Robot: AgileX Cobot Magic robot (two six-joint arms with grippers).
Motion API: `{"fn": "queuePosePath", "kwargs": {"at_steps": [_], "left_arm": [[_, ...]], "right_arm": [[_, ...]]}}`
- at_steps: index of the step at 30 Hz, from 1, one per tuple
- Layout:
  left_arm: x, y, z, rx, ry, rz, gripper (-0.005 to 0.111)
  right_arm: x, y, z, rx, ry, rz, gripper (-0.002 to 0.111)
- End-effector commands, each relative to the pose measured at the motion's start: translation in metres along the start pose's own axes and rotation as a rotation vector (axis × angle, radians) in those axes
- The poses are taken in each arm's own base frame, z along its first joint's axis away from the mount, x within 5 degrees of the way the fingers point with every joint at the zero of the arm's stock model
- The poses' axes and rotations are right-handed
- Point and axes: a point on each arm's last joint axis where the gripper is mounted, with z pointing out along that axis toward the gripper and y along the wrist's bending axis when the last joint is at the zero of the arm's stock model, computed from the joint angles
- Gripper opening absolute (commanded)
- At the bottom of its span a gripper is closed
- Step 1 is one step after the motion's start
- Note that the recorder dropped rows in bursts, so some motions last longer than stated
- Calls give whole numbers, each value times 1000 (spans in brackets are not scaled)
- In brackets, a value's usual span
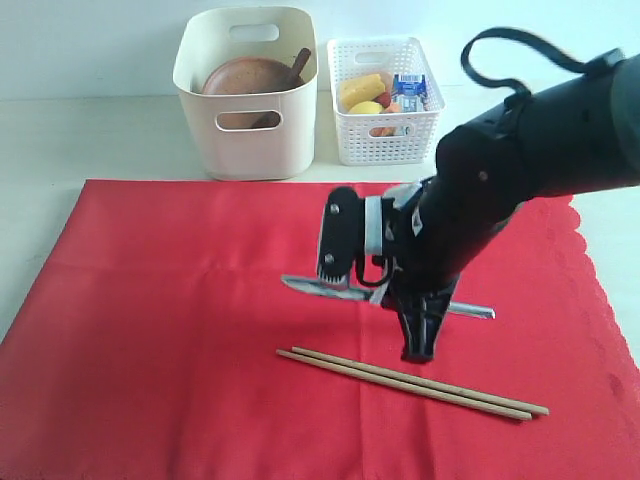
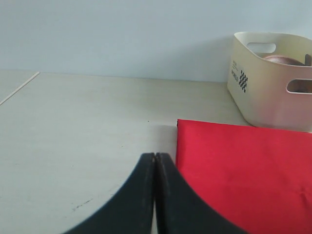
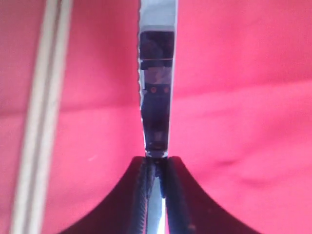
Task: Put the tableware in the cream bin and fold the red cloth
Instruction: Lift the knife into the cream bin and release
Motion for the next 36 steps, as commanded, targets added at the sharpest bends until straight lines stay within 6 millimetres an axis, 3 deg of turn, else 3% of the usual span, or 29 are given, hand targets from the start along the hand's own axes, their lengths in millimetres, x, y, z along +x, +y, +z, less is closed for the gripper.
{"fn": "queuePosePath", "kwargs": {"at_steps": [1, 7, 11, 26, 30, 36], "left_arm": [[0, 0, 0, 8, -5, -9, 3], [0, 0, 0, 8, -5, -7, 3], [0, 0, 0, 8, -5, -7, 3], [0, 0, 0, 8, -5, -7, 3], [0, 0, 0, 8, -5, -7, 3], [0, 0, 0, 8, -5, -7, 3]], "right_arm": [[-17, -17, -37, 227, -222, -17, 0], [-43, -42, -74, 569, -577, -6, 0], [-57, -61, -79, 653, -707, 131, 0], [-132, -138, -44, 604, -921, 460, 0], [-144, -151, -34, 597, -962, 522, 0], [-148, -163, -21, 544, -1013, 764, 0]]}}
